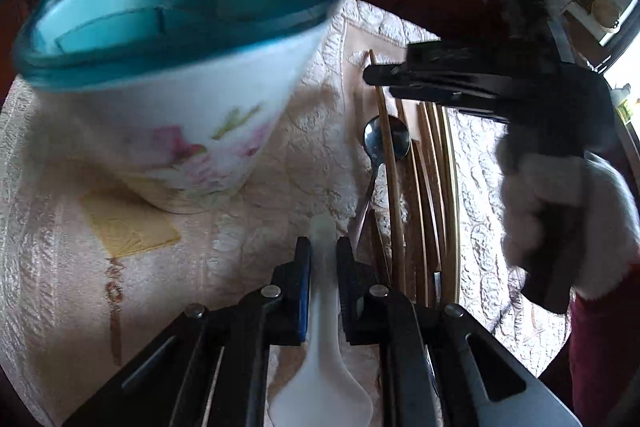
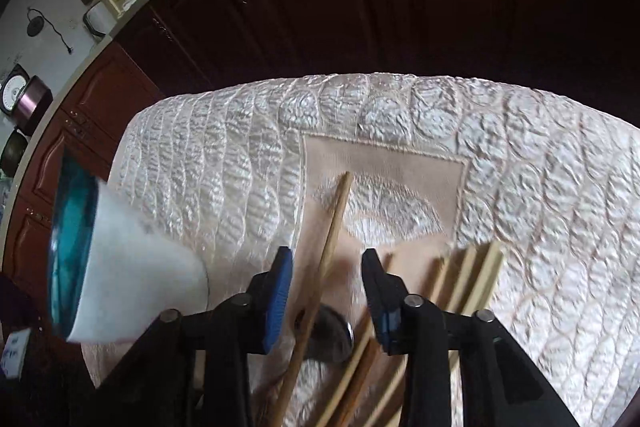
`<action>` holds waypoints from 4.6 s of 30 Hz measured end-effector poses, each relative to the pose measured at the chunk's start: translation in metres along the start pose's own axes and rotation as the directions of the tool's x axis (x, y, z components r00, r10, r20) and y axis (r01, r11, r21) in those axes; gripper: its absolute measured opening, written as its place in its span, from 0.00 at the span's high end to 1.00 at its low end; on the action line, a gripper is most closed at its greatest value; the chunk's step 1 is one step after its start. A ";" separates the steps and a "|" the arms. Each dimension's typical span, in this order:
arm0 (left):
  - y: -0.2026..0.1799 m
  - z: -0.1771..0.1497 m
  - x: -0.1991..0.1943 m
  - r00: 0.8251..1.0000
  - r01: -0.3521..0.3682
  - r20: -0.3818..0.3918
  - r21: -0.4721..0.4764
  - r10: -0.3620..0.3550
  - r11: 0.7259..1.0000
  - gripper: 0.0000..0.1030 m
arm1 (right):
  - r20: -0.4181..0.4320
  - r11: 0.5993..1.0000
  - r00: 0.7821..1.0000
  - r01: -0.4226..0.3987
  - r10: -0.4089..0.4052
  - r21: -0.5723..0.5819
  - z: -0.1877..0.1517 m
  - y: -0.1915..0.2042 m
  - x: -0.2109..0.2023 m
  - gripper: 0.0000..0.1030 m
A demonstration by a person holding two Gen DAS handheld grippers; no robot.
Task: Organize utensils
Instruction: 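Grasp the white ceramic spoon with the left tool while the right tool grasps a wooden chopstick, then carry the spoon and chopstick over the teal-rimmed cup while both tools open to drop them in, then move both tools back down toward the chopsticks on the placemat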
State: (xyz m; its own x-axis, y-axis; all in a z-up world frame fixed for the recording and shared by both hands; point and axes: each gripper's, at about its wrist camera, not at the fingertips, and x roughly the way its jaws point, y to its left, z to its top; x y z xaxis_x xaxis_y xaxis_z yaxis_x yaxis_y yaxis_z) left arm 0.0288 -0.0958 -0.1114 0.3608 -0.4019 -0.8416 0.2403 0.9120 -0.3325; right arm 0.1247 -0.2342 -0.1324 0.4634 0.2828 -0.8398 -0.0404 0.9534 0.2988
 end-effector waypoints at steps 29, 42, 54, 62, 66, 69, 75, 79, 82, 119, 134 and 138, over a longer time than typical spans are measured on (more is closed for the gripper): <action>0.022 0.033 -0.168 0.942 0.065 0.331 -0.002 -0.061 0.998 0.88 | 0.289 0.978 0.941 -0.133 0.176 -0.162 -0.062 0.055 -0.189 0.93; 0.034 0.109 -0.170 0.835 -0.040 0.549 -0.021 0.046 0.999 0.88 | 0.415 0.946 0.876 -0.122 0.245 -0.300 -0.022 0.107 -0.274 0.93; 0.034 0.084 -0.129 0.757 -0.144 0.641 -0.026 0.127 0.989 0.88 | 0.408 0.922 0.879 -0.084 0.247 -0.378 0.018 0.159 -0.259 0.93; 0.045 0.086 -0.117 0.742 -0.121 0.657 -0.064 0.134 0.991 0.88 | 0.342 0.928 0.912 -0.093 0.224 -0.361 0.027 0.162 -0.211 0.93; 0.038 0.076 -0.113 0.713 -0.186 0.681 -0.050 0.170 0.981 0.88 | 0.328 0.931 0.918 -0.103 0.224 -0.350 0.028 0.156 -0.198 0.93; 0.036 0.069 -0.111 0.720 -0.184 0.675 -0.039 0.162 0.982 0.88 | 0.315 0.932 0.922 -0.112 0.227 -0.344 0.027 0.153 -0.191 0.93; 0.037 0.053 -0.117 0.759 -0.167 0.637 -0.007 0.133 0.986 0.88 | 0.290 0.930 0.931 -0.113 0.222 -0.349 0.026 0.150 -0.179 0.93; 0.039 0.042 -0.120 0.793 -0.155 0.598 0.011 0.118 0.988 0.88 | 0.259 0.935 0.940 -0.128 0.220 -0.331 0.028 0.146 -0.160 0.93; 0.040 0.035 -0.117 0.814 -0.155 0.569 0.020 0.116 0.988 0.88 | 0.225 0.937 0.951 -0.131 0.210 -0.323 0.031 0.146 -0.141 0.93; 0.000 0.007 -0.137 0.895 -0.167 0.427 0.057 0.127 0.984 0.47 | 0.198 0.996 0.978 -0.049 0.064 -0.078 -0.083 0.045 -0.156 0.70; -0.036 -0.011 -0.110 0.948 -0.124 0.313 0.180 0.063 0.976 0.40 | 0.099 0.991 0.994 0.028 -0.042 0.133 -0.128 -0.045 -0.103 0.69; -0.039 -0.010 -0.095 0.960 -0.122 0.271 0.187 0.068 0.975 0.40 | 0.089 0.985 0.995 0.023 -0.039 0.172 -0.121 -0.053 -0.081 0.69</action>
State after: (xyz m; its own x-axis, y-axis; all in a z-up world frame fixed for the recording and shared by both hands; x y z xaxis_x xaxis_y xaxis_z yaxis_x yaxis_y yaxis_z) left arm -0.0242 -0.0924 -0.0224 0.6073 -0.3459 -0.7152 0.3586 0.9227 -0.1417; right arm -0.0174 -0.2946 -0.1352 0.5416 0.2352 -0.8070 0.1235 0.9274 0.3531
